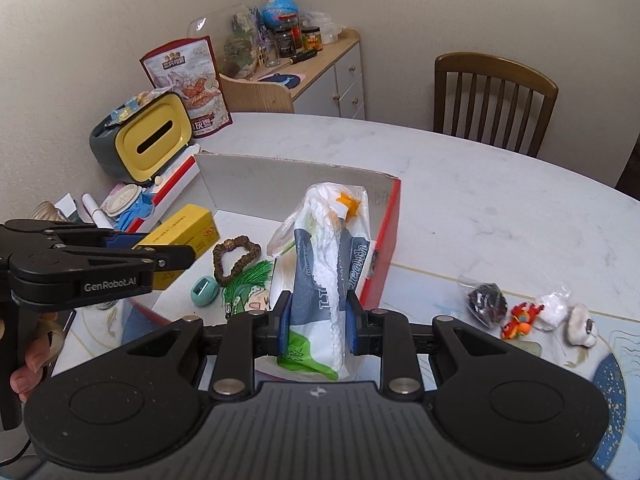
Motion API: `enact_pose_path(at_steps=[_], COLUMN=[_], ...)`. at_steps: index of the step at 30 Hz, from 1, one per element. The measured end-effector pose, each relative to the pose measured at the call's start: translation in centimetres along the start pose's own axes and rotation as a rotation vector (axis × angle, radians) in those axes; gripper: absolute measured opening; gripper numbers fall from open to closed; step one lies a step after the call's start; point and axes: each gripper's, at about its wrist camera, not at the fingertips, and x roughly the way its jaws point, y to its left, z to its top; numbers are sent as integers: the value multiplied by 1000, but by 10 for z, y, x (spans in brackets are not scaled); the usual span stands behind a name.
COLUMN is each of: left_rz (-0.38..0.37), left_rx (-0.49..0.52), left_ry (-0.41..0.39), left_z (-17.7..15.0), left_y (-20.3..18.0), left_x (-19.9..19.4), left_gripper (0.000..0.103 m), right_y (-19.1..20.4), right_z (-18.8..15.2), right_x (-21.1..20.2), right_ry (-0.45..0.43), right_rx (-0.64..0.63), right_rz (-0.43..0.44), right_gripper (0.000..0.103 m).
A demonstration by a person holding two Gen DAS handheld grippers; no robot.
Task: Organize objects
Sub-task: 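Carry the white bag and yellow box over the red-and-white box with both tools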
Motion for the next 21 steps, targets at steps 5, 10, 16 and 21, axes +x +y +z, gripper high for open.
enact_pose_path(at_steps=[5, 10, 16, 21], left_rz=[32, 70, 98, 102], left_rx=[-18, -16, -2, 37], left_ry=[24, 56, 98, 128], left_z=[4, 6, 8, 8], left_y=[21, 37, 46, 46], left_x=[17, 38, 63, 77], left_gripper=[28, 28, 28, 28], right_y=[10, 18, 22, 28], right_z=[7, 10, 7, 2], right_x=[20, 44, 72, 90], right_ry=[23, 59, 109, 144], right_rx=[-20, -37, -54, -81], right_rz=[-19, -43, -80, -100], right_gripper=[25, 25, 25, 25])
